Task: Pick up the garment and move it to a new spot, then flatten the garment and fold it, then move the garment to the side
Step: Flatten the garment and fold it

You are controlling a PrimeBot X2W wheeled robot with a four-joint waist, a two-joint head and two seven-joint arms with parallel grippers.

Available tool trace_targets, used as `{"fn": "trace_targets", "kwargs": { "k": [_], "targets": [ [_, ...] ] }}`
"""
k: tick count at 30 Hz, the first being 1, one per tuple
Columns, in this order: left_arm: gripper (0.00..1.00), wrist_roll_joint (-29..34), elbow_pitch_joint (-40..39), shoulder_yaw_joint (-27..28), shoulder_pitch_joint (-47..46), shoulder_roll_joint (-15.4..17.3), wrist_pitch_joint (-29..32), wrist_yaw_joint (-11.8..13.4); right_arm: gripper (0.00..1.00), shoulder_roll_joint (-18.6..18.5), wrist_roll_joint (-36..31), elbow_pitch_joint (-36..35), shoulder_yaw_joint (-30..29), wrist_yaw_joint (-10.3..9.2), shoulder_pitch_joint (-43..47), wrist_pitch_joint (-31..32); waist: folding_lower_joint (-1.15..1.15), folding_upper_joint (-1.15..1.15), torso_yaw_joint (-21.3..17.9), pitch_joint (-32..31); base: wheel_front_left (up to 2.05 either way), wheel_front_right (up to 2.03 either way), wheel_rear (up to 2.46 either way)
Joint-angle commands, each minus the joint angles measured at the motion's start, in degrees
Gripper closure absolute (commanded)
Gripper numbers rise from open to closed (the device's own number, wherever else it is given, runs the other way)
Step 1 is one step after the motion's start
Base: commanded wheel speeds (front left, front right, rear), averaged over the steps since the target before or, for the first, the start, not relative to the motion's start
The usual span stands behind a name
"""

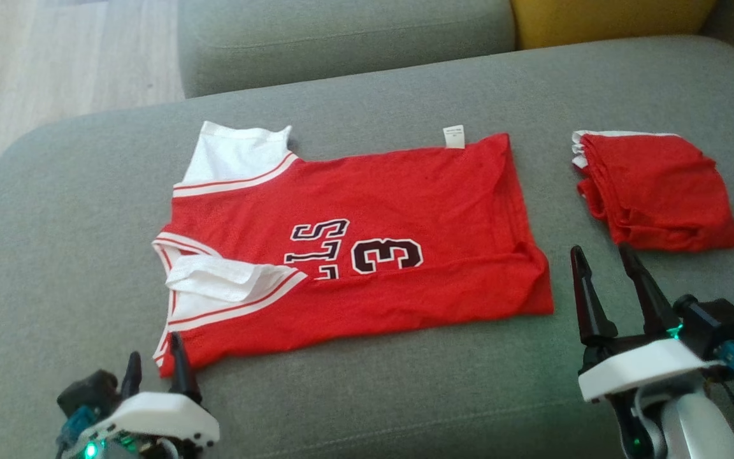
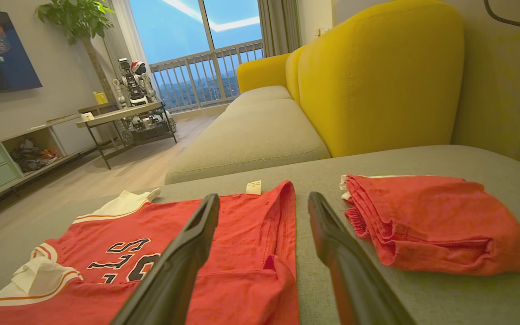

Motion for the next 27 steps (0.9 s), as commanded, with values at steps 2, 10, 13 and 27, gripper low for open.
{"fn": "trace_targets", "kwargs": {
  "k": [2,10,13,27],
  "targets": [
    [0.00,-0.94,1.62,2.51,-4.66,-0.07,-0.31,0.95,0.00,0.08,0.48,-2.59,1.75,-0.02,-2.30,0.28,0.00,0.00,-0.93,0.58,0.00,0.00,0.00],
    [0.00,-2.05,10.15,3.66,-9.50,-0.14,-0.31,1.56,0.00,0.09,0.08,-3.76,3.13,-0.02,-2.10,0.83,0.00,0.00,-2.89,2.50,0.00,0.00,0.00],
    [0.00,-1.42,14.30,3.60,-10.58,-0.14,-0.31,2.30,0.00,0.09,0.05,-4.23,2.92,-0.02,-2.15,0.99,0.00,0.00,-3.44,2.88,0.00,0.00,0.00],
    [1.00,-0.69,25.35,2.24,-14.33,0.12,-0.20,-0.53,0.00,0.09,0.72,-3.57,3.07,-0.02,-2.01,1.21,0.00,0.00,-4.13,2.77,0.00,0.00,0.00]
  ]
}}
